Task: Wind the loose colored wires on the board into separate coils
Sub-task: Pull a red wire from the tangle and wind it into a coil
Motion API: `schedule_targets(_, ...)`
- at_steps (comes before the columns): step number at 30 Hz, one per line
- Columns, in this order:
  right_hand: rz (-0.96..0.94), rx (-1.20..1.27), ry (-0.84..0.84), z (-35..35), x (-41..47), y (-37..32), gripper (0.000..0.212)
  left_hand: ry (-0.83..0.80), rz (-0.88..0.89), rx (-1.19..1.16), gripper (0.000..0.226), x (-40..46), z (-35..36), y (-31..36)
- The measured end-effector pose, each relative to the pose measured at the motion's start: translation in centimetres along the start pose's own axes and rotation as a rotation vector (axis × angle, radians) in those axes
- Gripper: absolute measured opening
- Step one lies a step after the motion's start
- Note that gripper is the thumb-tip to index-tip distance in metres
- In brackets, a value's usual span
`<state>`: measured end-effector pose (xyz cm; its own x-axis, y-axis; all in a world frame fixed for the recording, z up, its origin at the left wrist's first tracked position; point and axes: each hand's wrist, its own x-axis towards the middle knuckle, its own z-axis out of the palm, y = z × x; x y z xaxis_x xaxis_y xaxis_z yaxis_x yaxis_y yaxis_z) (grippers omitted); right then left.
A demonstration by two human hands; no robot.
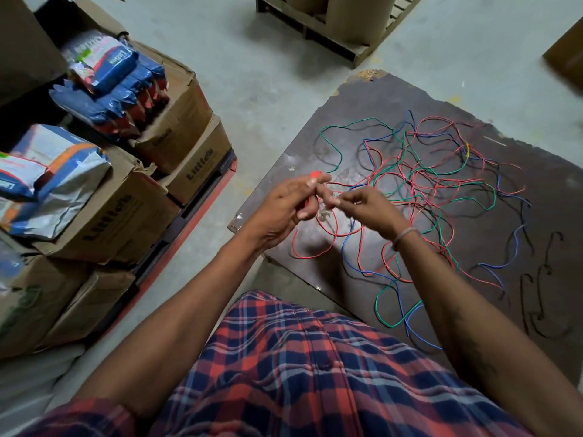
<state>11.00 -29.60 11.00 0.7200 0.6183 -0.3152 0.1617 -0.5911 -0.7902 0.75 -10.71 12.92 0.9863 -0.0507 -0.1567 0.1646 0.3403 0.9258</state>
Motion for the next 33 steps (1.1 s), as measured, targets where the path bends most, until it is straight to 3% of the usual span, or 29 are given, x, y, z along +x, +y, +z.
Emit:
schedule_targets(3, 0.004, 0.0, -0.199, 2.2, -2.0, -1.0, 0.022, 0.073, 0.04, -0.157, 0.033, 1.5, -0.2, 0.6)
schedule_targets(5, -0.047, -0.049, -0.235, 2.5, -2.7, -2.0, 0.02, 0.088, 0.061, -0.13, 0.038, 2.8, -0.4, 0.1)
schedule_targets(9, -0.109, -0.275, -0.231, -0.2, -4.0, -3.9, 0.01, 0.137, 0.032, 0.19, 0.036, 4.2, 0.1, -1.8)
schedule_targets(11, -0.105, -0.347, -0.245, -2.3, -4.7, -4.6, 0.009, 0.097, 0.028, 0.381, 0.022, 4.4, 0.7, -2.8)
schedule_targets(14, -0.098, -0.222, -0.18, -5.7, -5.0, -4.5, 0.015, 0.021, 0.027, 0.685, 0.015, 4.5, 0.8, -3.6)
schedule_targets(16, -0.104, 0.008, -0.111, -7.8, -5.3, -3.9, 0.018, 0.0, 0.004, 0.73, 0.019, 4.0, 0.4, -3.3)
schedule_targets(22, -0.207, 0.54, 0.082, -9.9, -3.9, -2.4, 0.01, -0.124, -0.047, 0.566, 0.059, 1.4, 2.0, -1.7)
schedule_targets(24, -0.202, 0.618, 0.153, -9.8, -2.4, -1.7, 0.01, -0.161, -0.053, 0.453, 0.057, 1.0, 2.7, -1.3)
schedule_targets(29, -0.047, 0.451, 0.314, -6.3, 0.0, -0.5, 0.015, -0.157, -0.117, 0.198, 0.047, 0.8, 3.7, -0.7)
schedule_targets(31, 0.005, 0.342, 0.25, -4.0, -0.1, 0.0, 0.019, -0.137, -0.132, 0.12, 0.043, 1.0, 3.8, -0.5)
schedule_targets(33, 0.101, 0.296, 0.096, -2.0, -0.4, 1.0, 0.035, -0.113, -0.117, 0.058, 0.046, 1.3, 3.7, -0.3)
